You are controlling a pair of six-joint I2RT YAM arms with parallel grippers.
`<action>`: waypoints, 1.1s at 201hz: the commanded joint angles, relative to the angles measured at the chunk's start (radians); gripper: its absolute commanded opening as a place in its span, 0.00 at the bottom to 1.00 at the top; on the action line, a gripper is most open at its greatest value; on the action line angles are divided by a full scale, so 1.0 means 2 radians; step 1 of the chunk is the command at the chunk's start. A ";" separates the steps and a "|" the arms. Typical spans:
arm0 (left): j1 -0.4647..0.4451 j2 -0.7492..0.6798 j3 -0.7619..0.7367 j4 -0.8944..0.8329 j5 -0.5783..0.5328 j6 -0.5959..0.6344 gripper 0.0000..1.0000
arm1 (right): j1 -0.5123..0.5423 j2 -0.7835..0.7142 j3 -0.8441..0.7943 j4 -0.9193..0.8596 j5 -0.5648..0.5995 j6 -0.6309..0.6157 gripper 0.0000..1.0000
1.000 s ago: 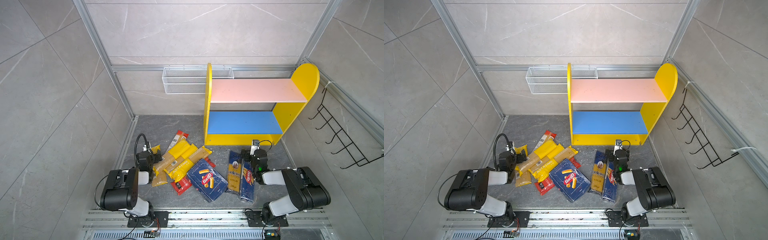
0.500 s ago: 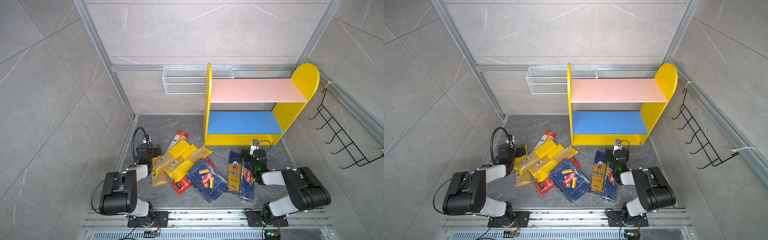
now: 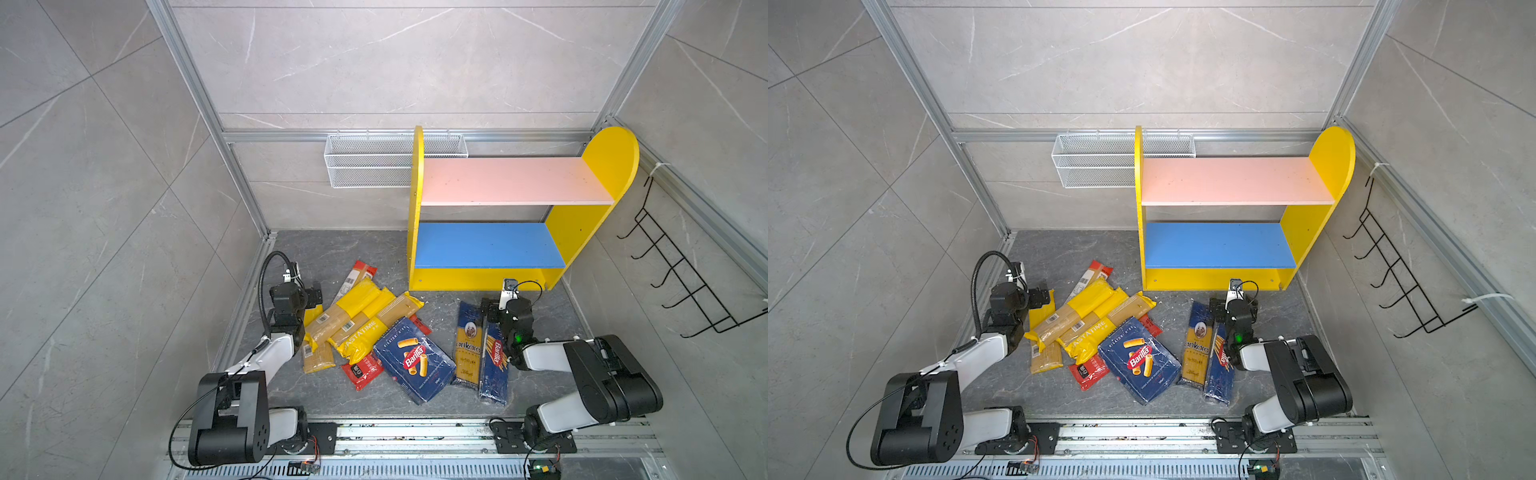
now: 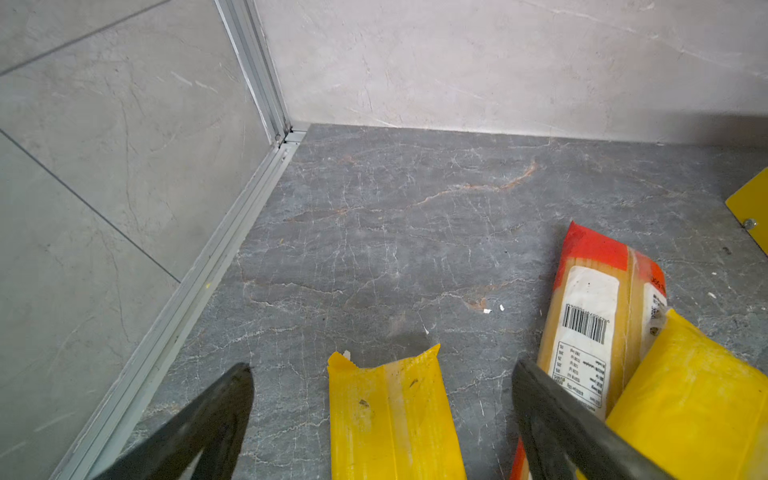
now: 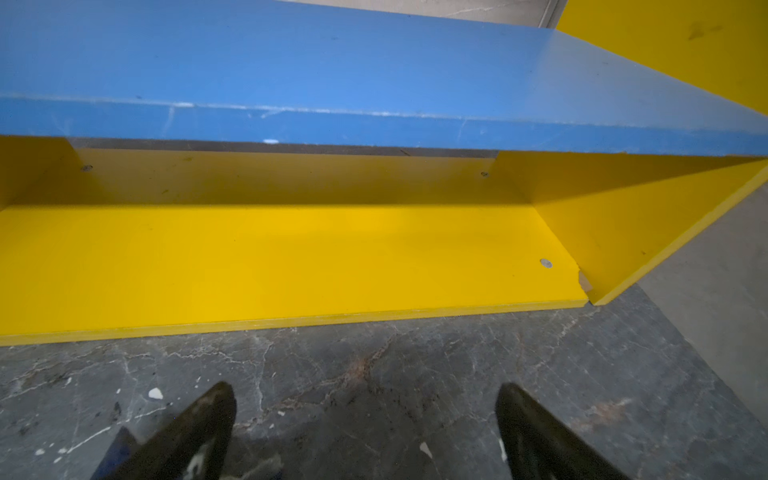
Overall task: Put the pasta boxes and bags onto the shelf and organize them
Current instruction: 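Move both grippers toward the blue Barilla Rigatoni box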
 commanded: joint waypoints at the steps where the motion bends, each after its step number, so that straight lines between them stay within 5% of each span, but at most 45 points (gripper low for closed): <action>1: -0.010 -0.008 0.006 0.003 -0.005 -0.008 0.98 | 0.003 -0.009 -0.003 0.011 0.010 -0.002 0.99; 190: -0.148 0.015 0.065 -0.051 -0.041 0.048 0.99 | 0.003 -0.009 0.012 -0.003 -0.001 -0.004 1.00; 208: -0.163 0.022 0.074 -0.056 -0.044 0.054 0.99 | 0.007 -0.059 0.088 -0.186 -0.021 -0.016 1.00; 221: -0.172 0.028 0.081 -0.057 -0.045 0.050 0.99 | 0.007 -0.070 0.119 -0.234 -0.024 -0.018 1.00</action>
